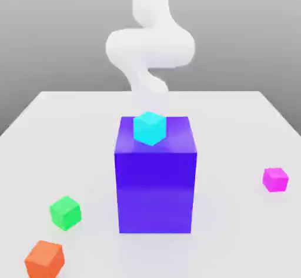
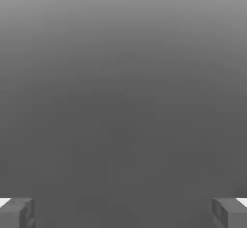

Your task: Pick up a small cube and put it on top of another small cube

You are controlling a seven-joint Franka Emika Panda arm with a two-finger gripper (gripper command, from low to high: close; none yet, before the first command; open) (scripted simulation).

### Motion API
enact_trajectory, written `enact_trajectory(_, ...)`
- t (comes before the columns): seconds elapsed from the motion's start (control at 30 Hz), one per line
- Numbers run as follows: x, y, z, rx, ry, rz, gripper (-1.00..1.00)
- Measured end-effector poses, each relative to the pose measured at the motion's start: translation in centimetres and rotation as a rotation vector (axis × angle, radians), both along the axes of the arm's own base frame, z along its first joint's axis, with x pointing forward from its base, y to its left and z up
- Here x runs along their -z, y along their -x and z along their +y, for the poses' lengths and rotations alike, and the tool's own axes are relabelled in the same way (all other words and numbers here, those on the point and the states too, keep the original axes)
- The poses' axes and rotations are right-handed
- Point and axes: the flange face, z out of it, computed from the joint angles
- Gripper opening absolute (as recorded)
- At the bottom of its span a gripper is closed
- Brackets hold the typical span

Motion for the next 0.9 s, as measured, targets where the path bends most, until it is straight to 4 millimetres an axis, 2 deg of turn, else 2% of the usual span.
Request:
enact_trajectory(0.2,4.8,-1.7,7.7,-0.044,0.027,0.065,0.0)
enact_trajectory(0.43,11.8,-2.8,15.1,-0.082,0.047,0.158,0.0)
enact_trajectory(0.67,19.8,-2.5,21.0,-0.107,0.056,0.266,0.0)
enact_trajectory(0.9,28.1,-0.8,25.3,-0.118,0.057,0.382,0.0)
